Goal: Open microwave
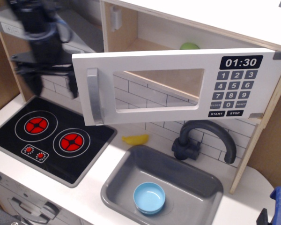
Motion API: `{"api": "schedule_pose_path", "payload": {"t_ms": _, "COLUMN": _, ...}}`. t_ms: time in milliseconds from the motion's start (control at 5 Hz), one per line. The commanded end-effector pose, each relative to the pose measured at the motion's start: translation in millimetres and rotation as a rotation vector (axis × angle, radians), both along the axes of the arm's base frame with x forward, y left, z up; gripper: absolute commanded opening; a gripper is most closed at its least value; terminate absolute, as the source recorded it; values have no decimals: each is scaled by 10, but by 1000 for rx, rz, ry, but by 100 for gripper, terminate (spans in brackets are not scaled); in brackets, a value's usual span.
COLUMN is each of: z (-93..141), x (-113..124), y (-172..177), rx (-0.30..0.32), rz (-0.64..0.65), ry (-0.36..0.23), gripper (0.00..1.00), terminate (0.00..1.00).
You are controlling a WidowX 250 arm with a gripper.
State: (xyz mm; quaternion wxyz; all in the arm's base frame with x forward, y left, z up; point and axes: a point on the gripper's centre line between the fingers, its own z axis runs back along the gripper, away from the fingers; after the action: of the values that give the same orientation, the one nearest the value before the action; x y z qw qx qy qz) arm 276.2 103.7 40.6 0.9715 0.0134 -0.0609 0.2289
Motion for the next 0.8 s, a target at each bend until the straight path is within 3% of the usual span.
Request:
{"api": "schedule_pose_path", "payload": {"t_ms": 0, "z": 302, "x": 57, "y": -506, "rx": 22, "rz": -162, "ry": -57, "gripper": 100, "terminate": 0}}
{"api": "schedule_pose_path", "payload": {"t_ms": 400, "z": 306, "x": -342, "y": -1350, "rx": -7, "rz": -359, "ry": -129, "gripper": 100, "terminate": 0}}
{"api": "schedule_pose_path", "payload": {"t_ms": 600, "z": 237, "x": -418, "y": -1702, "rx": -46, "rz": -387, "ry": -122, "gripper": 100, "terminate": 0}}
